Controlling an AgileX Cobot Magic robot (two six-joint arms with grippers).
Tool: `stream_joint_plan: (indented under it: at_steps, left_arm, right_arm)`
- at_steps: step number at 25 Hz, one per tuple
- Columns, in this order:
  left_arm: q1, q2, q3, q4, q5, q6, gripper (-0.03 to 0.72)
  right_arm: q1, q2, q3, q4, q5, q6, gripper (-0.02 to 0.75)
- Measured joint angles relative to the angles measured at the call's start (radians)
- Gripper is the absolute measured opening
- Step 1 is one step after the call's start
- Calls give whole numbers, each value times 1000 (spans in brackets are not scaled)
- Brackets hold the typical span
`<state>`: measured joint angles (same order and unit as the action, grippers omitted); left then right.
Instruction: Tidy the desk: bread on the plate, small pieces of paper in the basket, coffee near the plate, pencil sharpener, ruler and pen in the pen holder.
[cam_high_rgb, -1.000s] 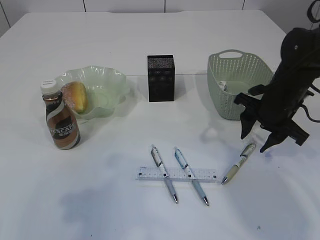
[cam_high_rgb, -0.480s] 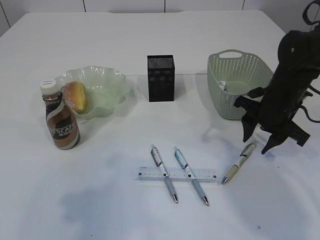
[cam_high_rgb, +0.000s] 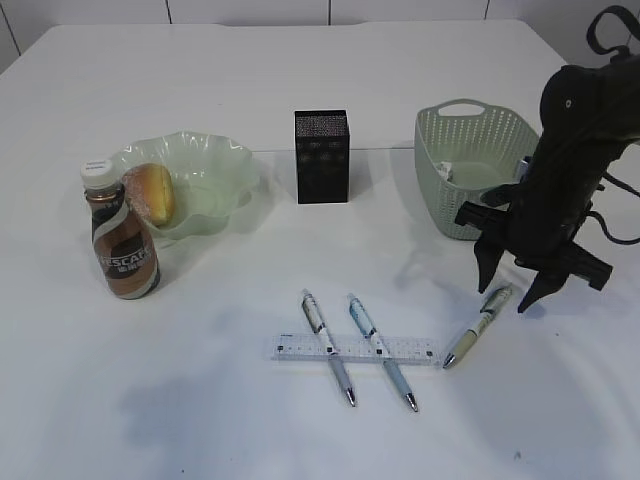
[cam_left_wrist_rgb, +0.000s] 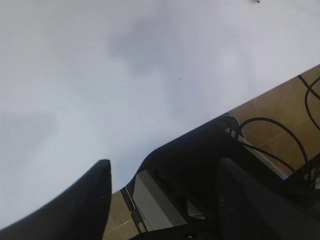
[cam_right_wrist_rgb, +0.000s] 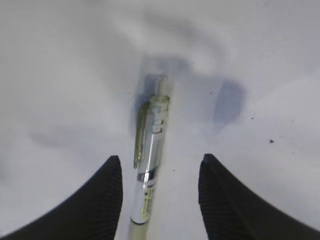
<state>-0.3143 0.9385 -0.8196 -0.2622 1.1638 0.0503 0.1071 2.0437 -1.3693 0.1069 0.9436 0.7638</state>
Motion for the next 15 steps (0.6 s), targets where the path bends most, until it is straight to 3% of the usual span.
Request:
stream_joint_plan:
  at_steps: [7, 15]
  left_arm:
    - [0, 0, 0, 0, -2, 0, 466]
    - [0, 0, 0, 0, -2, 0, 466]
  right_arm:
    - [50, -12, -44, -8, 80, -342, 397]
    - [228, -46, -132, -8, 168, -738, 396]
